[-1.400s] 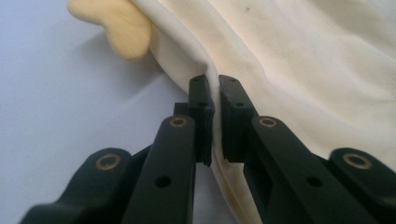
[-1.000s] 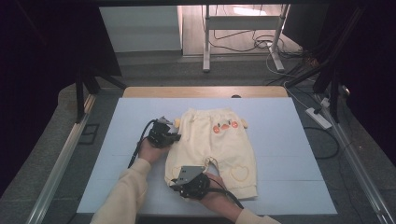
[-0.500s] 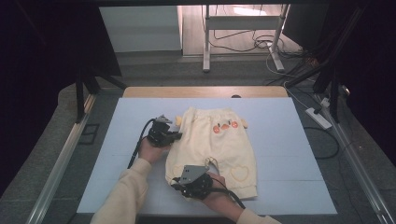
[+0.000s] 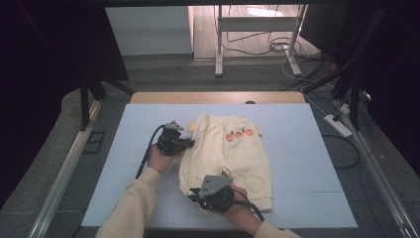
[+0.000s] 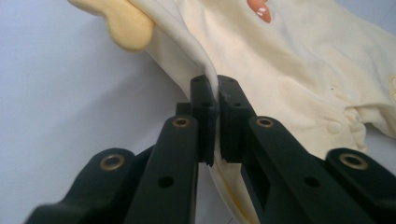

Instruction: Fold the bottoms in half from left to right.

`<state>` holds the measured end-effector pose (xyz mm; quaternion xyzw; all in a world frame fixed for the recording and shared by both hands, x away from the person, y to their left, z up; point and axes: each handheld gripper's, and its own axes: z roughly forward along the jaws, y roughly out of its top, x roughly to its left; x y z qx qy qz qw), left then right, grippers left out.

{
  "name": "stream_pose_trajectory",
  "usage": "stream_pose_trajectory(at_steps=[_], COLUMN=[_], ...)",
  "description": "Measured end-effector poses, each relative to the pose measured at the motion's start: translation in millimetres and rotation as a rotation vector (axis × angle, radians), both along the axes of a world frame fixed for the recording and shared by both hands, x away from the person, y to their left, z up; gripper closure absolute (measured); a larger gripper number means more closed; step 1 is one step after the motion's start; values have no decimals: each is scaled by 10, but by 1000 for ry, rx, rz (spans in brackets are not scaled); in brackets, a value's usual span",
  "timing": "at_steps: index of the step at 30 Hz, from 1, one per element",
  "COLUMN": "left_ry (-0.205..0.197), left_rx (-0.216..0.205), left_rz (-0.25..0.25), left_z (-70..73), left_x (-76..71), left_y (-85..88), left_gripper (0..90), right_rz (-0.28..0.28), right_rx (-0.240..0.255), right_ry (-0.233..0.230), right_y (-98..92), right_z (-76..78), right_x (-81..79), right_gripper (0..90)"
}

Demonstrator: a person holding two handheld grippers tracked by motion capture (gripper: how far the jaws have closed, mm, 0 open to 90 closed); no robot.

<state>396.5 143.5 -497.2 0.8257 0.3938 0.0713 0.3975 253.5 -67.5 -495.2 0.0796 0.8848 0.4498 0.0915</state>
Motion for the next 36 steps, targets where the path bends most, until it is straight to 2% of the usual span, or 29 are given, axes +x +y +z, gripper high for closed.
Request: stream_pose_trajectory(at_steps=[12, 23, 31, 36], left_ry=[-11, -17, -27, -34], left_rx=[-3, -7, -15, -21], left_rz=[-19, -24, -27, -26], left_z=[115, 189, 265, 287], left_x=[-14, -9, 1, -1], left_y=[-106, -193, -250, -295], left_gripper=[853, 854, 855, 855], right_rz=[-12, -31, -61, -75], right_rx=[8, 13, 48, 52], right_ry=[-11, 9, 23, 15], right_y=[-157, -222, -379, -493], right_z=[74, 106, 182, 221], right_x=[-3, -1, 6, -3], right_gripper=[789, 806, 807, 809])
